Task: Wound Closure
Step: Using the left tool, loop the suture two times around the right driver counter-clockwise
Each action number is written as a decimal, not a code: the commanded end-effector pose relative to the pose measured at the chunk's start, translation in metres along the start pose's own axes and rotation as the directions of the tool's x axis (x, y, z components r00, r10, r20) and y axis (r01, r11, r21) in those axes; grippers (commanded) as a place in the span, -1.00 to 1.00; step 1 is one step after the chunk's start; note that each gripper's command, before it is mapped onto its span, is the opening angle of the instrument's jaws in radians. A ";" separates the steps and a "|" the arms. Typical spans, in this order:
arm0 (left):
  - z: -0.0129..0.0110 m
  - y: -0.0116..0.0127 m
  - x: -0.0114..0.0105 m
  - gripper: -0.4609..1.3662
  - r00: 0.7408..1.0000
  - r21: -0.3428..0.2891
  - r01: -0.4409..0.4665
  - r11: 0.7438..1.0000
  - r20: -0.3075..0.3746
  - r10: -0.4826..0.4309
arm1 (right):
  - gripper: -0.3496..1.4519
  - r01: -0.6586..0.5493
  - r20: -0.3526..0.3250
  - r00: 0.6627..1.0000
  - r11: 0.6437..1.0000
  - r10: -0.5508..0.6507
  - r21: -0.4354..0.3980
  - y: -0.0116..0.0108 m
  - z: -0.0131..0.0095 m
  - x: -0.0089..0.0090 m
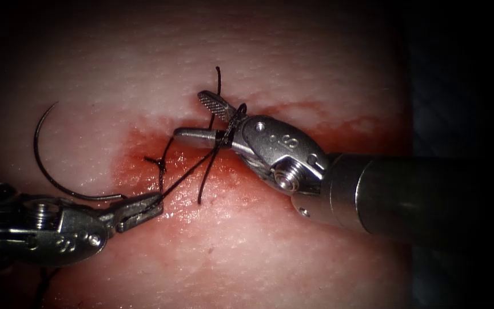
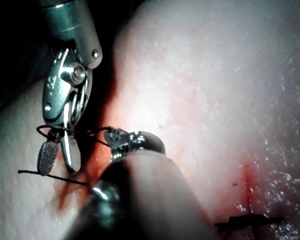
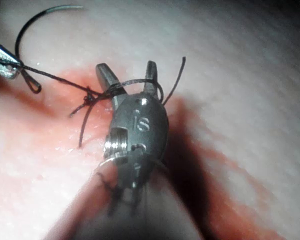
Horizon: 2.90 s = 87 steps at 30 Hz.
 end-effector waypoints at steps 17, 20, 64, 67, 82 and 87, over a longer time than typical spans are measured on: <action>-0.0002 -0.0016 0.0006 -0.88 1.000 -0.021 -0.029 0.999 0.003 0.029 | 0.66 0.009 0.083 0.996 1.000 -0.009 -0.002 0.0000 0.0004 -0.0010; -0.0002 -0.0018 0.0006 -0.88 1.000 -0.025 -0.029 0.999 0.004 0.029 | 0.66 0.013 0.113 0.994 1.000 -0.013 0.004 0.0000 0.0005 -0.0015; 0.0053 -0.0083 0.0003 -0.88 0.987 -0.122 -0.139 0.983 0.061 0.148 | -1.00 0.028 0.075 0.993 0.818 -0.086 0.574 -0.0035 0.0010 -0.0029; 0.0060 -0.0079 -0.0005 -0.88 0.988 -0.141 -0.136 0.981 0.060 0.145 | -1.00 0.030 0.041 0.997 0.801 -0.068 0.599 -0.0037 0.0008 -0.0029; 0.0080 -0.0064 -0.0027 -0.88 0.989 -0.163 -0.126 0.979 0.055 0.136 | -1.00 0.036 -0.099 0.994 0.715 0.047 0.698 -0.0048 0.0000 -0.0020; 0.0082 -0.0054 -0.0034 -0.88 0.989 -0.173 -0.127 0.977 0.055 0.139 | -1.00 0.036 -0.145 0.985 0.714 0.092 0.700 -0.0047 0.0000 -0.0017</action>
